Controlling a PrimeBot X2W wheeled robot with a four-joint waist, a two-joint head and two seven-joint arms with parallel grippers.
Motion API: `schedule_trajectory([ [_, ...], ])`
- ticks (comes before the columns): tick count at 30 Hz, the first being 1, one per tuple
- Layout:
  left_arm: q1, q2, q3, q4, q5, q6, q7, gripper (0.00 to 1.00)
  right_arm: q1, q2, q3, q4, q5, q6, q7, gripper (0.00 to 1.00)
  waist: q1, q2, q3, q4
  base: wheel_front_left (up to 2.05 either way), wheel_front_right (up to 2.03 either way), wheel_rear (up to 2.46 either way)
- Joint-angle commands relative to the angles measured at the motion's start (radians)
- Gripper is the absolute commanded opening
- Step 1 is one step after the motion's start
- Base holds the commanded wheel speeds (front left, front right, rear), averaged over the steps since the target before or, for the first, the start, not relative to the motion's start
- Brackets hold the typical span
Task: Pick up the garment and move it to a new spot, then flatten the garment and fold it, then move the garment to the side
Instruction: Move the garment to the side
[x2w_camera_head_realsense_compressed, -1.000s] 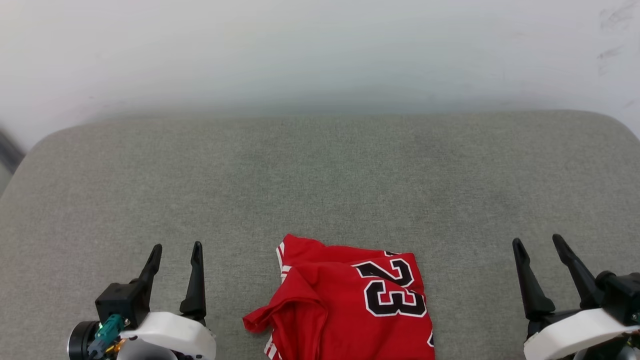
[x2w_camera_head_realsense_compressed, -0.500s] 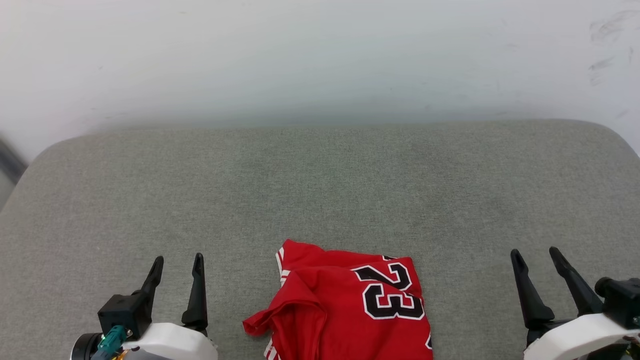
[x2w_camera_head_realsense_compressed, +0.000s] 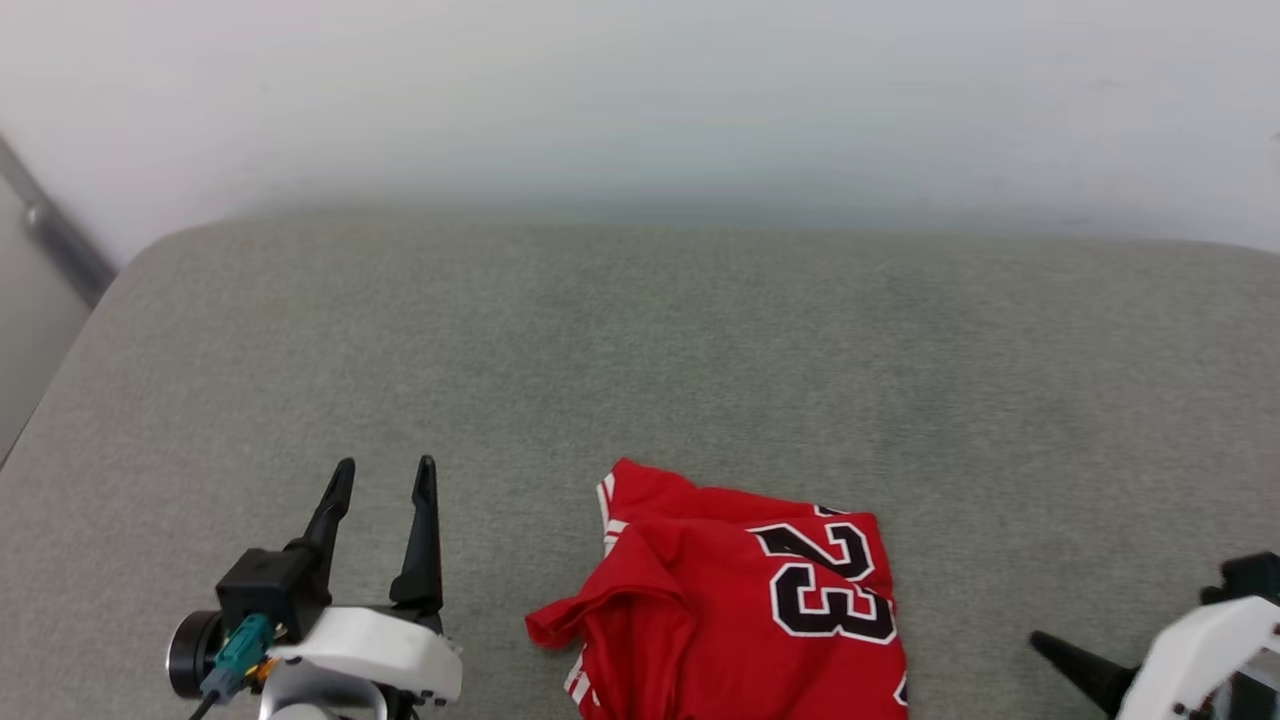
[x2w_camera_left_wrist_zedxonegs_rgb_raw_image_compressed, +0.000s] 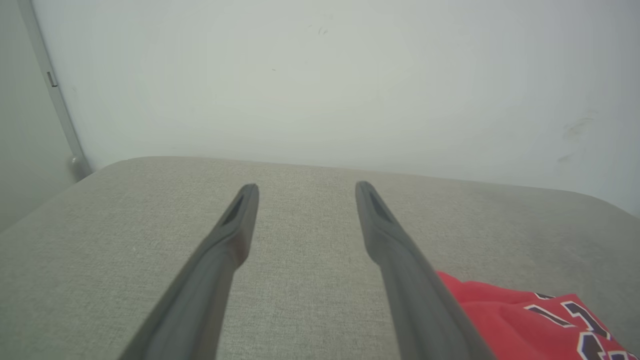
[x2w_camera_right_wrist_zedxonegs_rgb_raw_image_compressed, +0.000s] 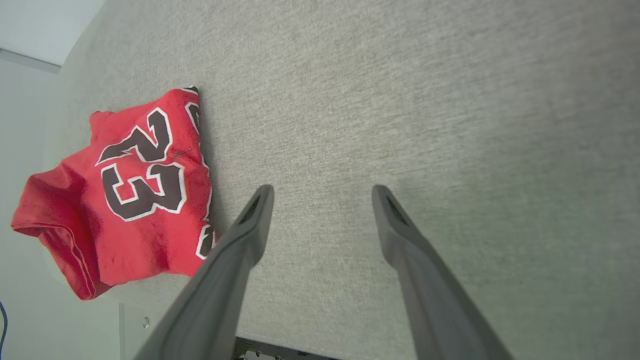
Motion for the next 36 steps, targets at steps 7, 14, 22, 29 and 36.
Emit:
schedule_trajectory([
  [7, -0.085, -0.044, 0.004, 0.021, 0.040, -0.046, -0.003, 1.00, -0.130, 0.085, 0.018, 0.067, 0.137, 0.000, 0.178, 1.00, 0.0001, 0.0000, 0.106, 0.095, 0.00, 0.00, 0.00],
  [14, -0.119, -0.082, 0.018, 0.050, 0.070, -0.087, -0.003, 1.00, -0.194, 0.110, 0.068, 0.200, 0.206, -0.001, 0.208, 1.00, 0.0001, 0.0000, 0.147, 0.137, 0.00, 0.00, 0.00],
  [22, -0.114, -0.100, 0.042, 0.081, 0.101, -0.108, -0.003, 1.00, -0.226, 0.091, 0.131, 0.207, 0.244, -0.001, 0.182, 0.00, 0.0001, 0.0000, 0.137, 0.129, 0.00, 0.00, 0.00],
  [29, -0.088, -0.103, 0.062, 0.084, 0.120, -0.119, -0.003, 1.00, -0.253, -0.010, 0.256, 0.090, 0.133, 0.000, 0.091, 0.00, 0.0001, 0.0000, 0.094, 0.057, 0.00, 0.00, 0.00],
  [36, -0.064, -0.104, 0.075, 0.058, 0.129, -0.120, -0.003, 1.00, -0.271, -0.132, 0.335, 0.020, -0.059, 0.000, 0.048, 0.00, 0.0001, 0.0000, 0.090, -0.066, 0.00, 0.00, 0.00],
])
